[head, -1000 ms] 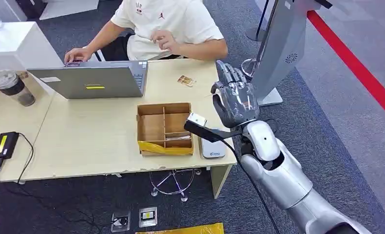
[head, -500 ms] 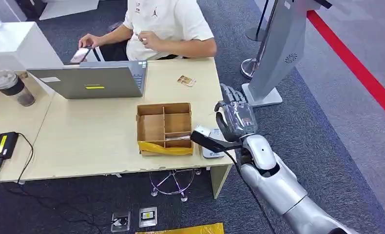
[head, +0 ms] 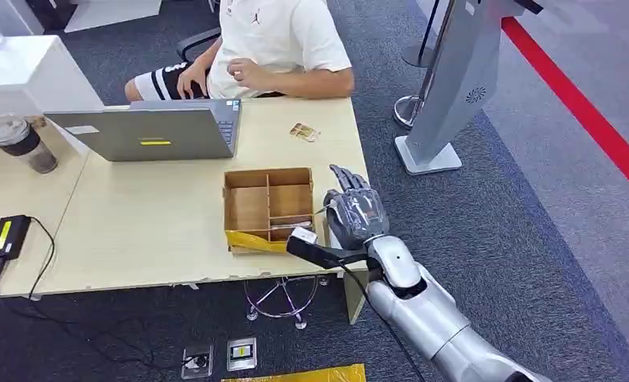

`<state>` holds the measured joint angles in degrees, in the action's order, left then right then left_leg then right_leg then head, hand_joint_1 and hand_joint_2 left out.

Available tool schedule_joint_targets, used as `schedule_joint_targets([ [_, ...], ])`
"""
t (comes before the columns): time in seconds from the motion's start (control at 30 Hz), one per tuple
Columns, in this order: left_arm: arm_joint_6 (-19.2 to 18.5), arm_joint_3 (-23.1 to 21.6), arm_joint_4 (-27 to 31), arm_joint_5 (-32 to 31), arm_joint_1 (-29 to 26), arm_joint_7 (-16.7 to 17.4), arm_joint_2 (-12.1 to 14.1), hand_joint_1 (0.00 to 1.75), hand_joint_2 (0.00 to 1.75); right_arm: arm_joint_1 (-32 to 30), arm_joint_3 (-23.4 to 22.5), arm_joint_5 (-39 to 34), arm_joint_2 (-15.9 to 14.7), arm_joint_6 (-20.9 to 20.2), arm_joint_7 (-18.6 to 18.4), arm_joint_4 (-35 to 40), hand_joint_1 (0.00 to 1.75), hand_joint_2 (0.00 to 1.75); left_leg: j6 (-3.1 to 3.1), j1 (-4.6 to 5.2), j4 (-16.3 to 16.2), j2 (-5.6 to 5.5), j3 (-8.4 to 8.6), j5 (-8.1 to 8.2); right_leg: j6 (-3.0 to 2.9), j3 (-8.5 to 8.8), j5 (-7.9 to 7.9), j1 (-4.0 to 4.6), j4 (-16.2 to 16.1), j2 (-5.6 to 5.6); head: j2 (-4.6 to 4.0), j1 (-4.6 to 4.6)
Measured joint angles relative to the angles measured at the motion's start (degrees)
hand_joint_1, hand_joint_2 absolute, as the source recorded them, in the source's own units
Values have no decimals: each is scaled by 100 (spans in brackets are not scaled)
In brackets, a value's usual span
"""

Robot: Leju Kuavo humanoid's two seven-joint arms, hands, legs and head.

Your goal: Pass the card to the sensor for recognition and then transmit it.

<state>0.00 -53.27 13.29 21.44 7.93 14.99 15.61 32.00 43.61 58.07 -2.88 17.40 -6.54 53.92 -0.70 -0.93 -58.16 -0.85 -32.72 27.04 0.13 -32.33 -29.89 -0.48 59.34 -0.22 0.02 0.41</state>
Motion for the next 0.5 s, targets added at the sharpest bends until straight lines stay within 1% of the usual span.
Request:
schedule_joint_targets([
  [0.23,20,2,0,37,-1,59,-11,0,175,2,83,-57,225,46,0,-415,175,175,0,0,0,1,-1,0,0,0,0,0,0,2,0,0],
  [0.5,24,4,0,53,-11,120,-33,0,175,51,103,-240,286,197,-129,-695,175,175,0,0,0,1,0,0,0,0,0,0,0,2,0,0],
])
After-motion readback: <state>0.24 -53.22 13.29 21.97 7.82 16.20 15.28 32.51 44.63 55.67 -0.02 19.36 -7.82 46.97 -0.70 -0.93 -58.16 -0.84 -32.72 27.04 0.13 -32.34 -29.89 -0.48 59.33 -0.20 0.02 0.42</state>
